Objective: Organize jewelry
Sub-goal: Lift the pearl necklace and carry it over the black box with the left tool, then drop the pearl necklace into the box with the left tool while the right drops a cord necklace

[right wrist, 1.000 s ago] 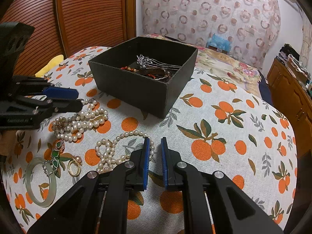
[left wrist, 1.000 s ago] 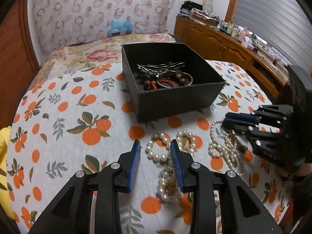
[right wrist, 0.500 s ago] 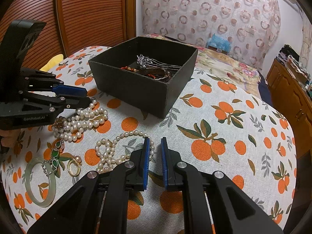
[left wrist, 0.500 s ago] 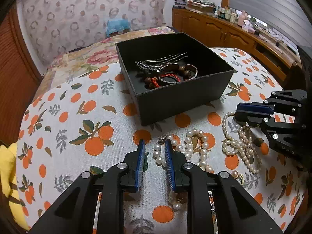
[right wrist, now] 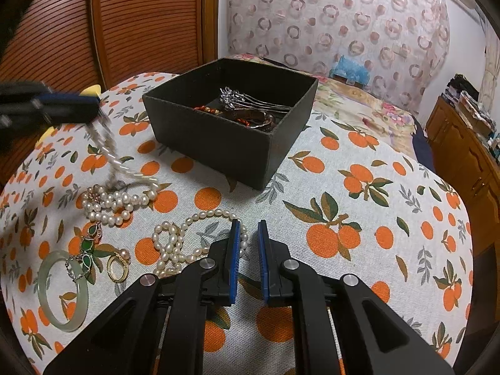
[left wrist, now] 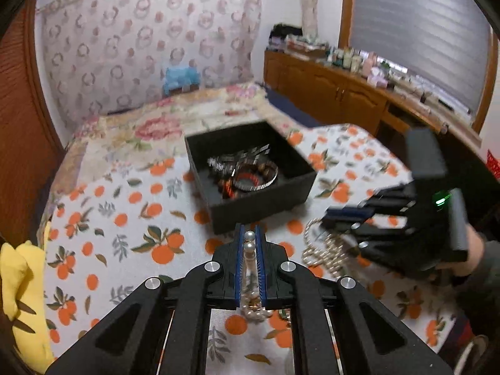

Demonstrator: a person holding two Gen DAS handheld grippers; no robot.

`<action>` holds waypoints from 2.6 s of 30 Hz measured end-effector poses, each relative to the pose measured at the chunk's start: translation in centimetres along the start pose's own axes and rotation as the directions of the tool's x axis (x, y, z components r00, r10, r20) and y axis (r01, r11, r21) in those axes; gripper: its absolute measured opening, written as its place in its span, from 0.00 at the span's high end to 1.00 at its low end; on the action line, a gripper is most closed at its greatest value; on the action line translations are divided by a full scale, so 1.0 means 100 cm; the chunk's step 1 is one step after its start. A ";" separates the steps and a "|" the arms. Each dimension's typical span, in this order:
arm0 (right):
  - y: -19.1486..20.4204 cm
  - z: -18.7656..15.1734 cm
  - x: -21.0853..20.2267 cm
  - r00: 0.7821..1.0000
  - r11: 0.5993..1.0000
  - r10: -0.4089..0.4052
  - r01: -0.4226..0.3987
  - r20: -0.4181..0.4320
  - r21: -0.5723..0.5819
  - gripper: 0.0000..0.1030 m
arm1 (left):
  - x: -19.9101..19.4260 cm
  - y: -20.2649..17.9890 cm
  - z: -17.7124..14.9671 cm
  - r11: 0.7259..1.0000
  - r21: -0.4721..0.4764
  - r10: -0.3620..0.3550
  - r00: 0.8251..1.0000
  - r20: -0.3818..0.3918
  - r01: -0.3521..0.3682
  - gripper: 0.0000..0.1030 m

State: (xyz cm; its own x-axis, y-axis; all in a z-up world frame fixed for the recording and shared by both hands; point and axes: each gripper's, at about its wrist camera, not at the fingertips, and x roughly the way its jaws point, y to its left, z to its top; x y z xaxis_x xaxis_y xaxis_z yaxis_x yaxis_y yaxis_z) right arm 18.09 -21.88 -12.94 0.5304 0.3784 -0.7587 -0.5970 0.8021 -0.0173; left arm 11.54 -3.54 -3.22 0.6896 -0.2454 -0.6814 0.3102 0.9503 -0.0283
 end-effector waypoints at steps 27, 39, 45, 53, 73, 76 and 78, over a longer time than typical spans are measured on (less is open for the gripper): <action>0.032 0.061 -0.132 0.963 0.991 -0.039 0.071 0.267 -0.114 0.95 | -0.094 -0.018 0.059 0.999 0.046 -0.025 0.976 0.216 0.015 0.94; 0.019 0.095 -0.165 0.933 0.990 -0.074 0.113 0.353 -0.091 0.95 | -0.096 -0.017 0.088 0.998 0.058 -0.005 0.970 0.243 -0.010 0.94; 0.011 0.104 -0.182 0.916 0.987 -0.105 0.143 0.387 -0.072 0.95 | -0.098 -0.017 0.111 0.998 0.060 0.015 0.965 0.261 -0.032 0.94; -0.003 0.118 -0.192 0.904 0.985 -0.133 0.167 0.405 -0.048 0.95 | -0.094 -0.018 0.138 0.995 0.069 0.052 0.962 0.269 -0.073 0.94; -0.004 0.163 -0.183 0.889 0.977 -0.160 0.204 0.430 -0.059 0.95 | -0.020 0.017 0.116 0.997 -0.017 0.078 0.984 0.160 -0.076 0.94; -0.002 0.168 -0.177 0.888 0.976 -0.162 0.207 0.430 -0.061 0.95 | -0.004 0.022 0.101 0.997 -0.037 0.074 0.988 0.133 -0.069 0.94; -0.002 0.169 -0.177 0.890 0.977 -0.159 0.204 0.427 -0.061 0.95 | 0.004 0.027 0.094 0.997 -0.049 0.069 0.991 0.117 -0.063 0.94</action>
State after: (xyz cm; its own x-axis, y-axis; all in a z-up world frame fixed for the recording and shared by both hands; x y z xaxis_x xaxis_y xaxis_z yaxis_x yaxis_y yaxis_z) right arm 18.98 -20.96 11.50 0.8241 0.4068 -0.3940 -0.5120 0.8325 -0.2114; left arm 18.82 -2.87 3.28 0.7808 -0.2003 -0.5918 0.2337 0.9721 -0.0207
